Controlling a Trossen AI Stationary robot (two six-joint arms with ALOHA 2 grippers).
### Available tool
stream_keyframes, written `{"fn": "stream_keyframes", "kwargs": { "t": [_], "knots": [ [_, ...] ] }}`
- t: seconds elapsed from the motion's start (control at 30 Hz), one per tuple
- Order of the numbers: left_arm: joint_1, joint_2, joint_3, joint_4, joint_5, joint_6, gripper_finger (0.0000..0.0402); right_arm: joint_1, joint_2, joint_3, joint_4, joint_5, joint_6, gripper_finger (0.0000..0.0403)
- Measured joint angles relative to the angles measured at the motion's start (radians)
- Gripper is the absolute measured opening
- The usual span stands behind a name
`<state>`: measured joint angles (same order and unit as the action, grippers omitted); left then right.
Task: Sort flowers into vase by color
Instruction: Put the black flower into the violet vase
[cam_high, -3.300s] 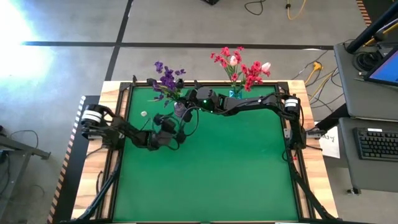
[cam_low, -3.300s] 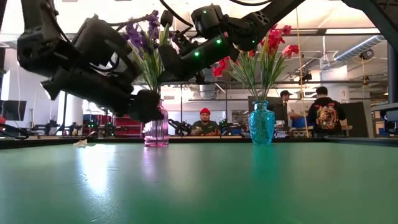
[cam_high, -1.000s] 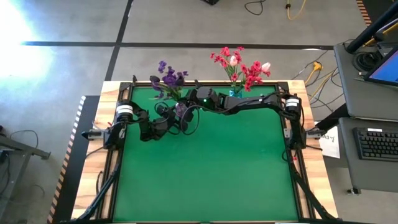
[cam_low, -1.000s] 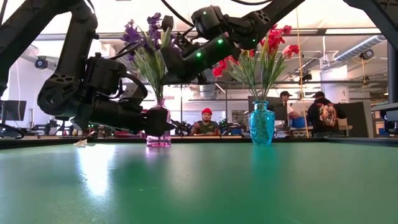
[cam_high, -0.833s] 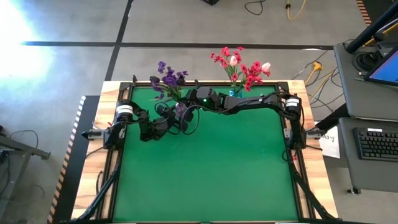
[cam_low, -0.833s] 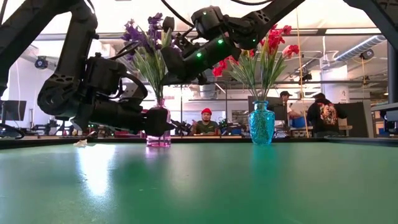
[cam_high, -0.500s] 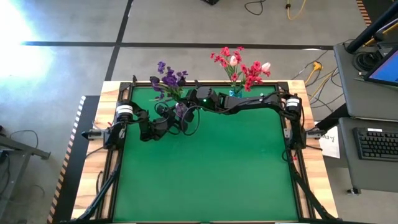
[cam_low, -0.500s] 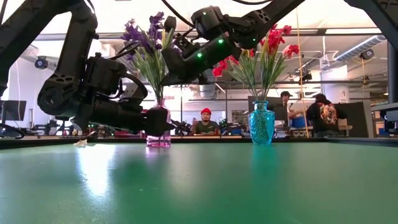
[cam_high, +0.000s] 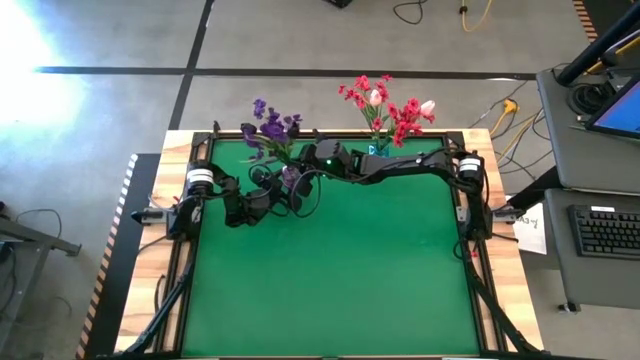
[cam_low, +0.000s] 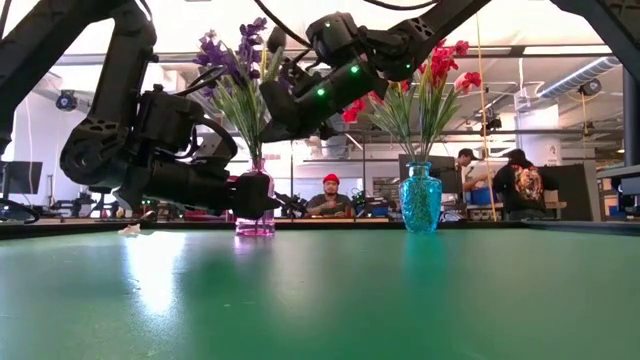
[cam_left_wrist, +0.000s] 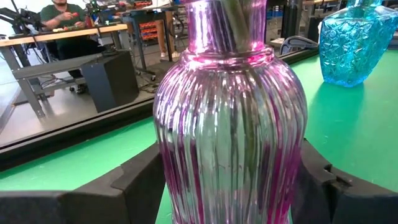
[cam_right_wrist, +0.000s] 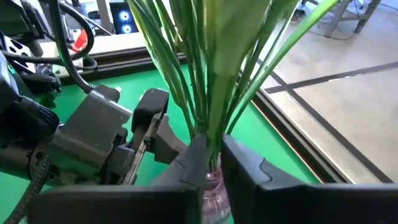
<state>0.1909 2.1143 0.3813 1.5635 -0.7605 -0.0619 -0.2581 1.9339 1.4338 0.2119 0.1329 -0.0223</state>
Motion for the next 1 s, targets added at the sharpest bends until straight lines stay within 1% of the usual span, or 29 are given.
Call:
{"fn": "stream_keyframes", "kwargs": {
  "t": [0.2,0.3,0.4,0.5,0.6,0.7,1.0],
  "knots": [
    [0.0,0.0,0.0,-0.001,0.0,0.0,0.0251,0.0,0.0,0.0,0.005,0.0,0.004,0.0111],
    [0.0,0.0,0.0,-0.002,0.0,0.0,0.0251,0.0,-0.004,0.0,0.006,0.0,0.004,0.014],
    [0.0,0.0,0.0,-0.002,0.0,0.0,0.0251,0.0,-0.024,0.0,0.006,0.0,0.004,0.0158],
    [0.0,0.0,0.0,-0.003,0.0,0.0,0.0251,0.0,-0.044,0.0,0.011,0.0,-0.006,0.0166],
    [0.0,0.0,0.0,-0.004,0.0,-0.001,0.0251,0.002,-0.053,0.0,0.013,-0.002,-0.017,0.0161],
    [0.0,0.0,0.0,-0.007,0.0,-0.004,0.0251,0.002,-0.053,0.0,0.03,-0.002,-0.02,0.0146],
    [0.001,0.0,-0.001,-0.008,0.0,-0.004,0.0251,0.002,-0.055,0.0,0.074,-0.004,-0.031,0.0077]
  ]
}}
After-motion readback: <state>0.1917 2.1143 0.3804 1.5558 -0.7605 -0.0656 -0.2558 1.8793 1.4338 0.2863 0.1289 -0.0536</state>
